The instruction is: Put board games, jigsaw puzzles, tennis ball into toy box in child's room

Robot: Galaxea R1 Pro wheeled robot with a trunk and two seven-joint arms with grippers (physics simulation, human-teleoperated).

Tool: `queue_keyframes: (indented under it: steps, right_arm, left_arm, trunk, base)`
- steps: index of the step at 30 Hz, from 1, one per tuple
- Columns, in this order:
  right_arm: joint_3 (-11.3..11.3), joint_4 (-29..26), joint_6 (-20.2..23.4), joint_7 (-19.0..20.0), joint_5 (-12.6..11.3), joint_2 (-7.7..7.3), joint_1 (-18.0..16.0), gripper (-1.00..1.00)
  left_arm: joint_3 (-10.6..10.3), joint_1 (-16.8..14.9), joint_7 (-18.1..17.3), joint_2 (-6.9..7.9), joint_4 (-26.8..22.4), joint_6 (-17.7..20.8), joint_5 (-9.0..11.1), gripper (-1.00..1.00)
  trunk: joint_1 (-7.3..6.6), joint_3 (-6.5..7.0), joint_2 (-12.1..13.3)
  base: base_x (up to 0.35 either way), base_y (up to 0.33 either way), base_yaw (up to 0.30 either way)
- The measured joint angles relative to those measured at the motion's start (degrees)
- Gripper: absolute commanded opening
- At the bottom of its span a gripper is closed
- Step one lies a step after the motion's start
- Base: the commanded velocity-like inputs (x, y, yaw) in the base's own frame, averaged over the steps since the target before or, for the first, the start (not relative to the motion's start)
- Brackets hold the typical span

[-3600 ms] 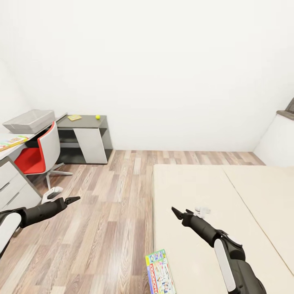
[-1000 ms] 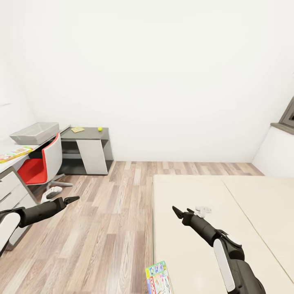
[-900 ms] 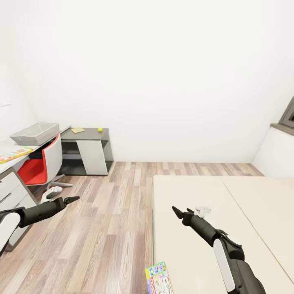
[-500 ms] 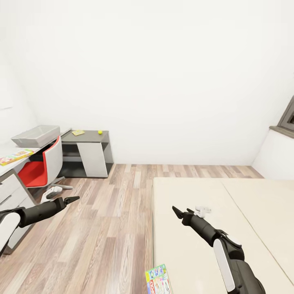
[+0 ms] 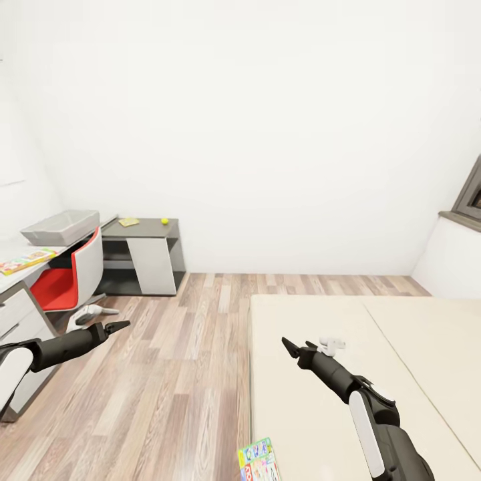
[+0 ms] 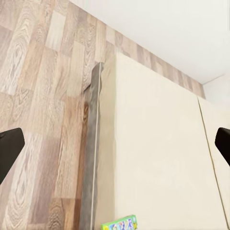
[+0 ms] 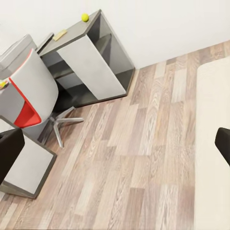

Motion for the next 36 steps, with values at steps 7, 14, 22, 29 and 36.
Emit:
queue_keyframes:
  steps: [7,14,22,29,36]
  right_arm:
    - [0.0,0.0,0.0,0.0,0.0,0.00,0.0,1.00]
    - [0.0,0.0,0.0,0.0,0.0,0.00,0.0,1.00]
    - [0.0,0.0,0.0,0.0,0.0,0.00,0.0,1.00]
    - [0.0,0.0,0.0,0.0,0.0,0.00,0.0,1.00]
    - [0.0,0.0,0.0,0.0,-0.1,0.00,0.0,1.00]
  left_arm:
    - [0.0,0.0,0.0,0.02,-0.1,0.0,0.0,1.00]
    - [0.0,0.0,0.0,0.03,-0.1,0.0,0.0,1.00]
    - [0.0,0.0,0.0,0.04,-0.1,0.0,0.0,1.00]
    - [0.0,0.0,0.0,0.04,-0.1,0.0,0.0,1.00]
    - [0.0,0.0,0.0,0.04,-0.1,0.0,0.0,1.00]
  trunk:
    - [0.00,0.65,0.0]
    - [0.00,1.31,0.0]
    - [0.00,2.05,0.0]
    - [0.00,2.70,0.0]
    - [0.00,3.36,0.0]
  base:
    - [0.000,0.000,0.000]
    - [0.000,0.000,0.000]
    - [0.000,0.000,0.000]
    - [0.000,0.000,0.000]
    - [0.000,0.000,0.000]
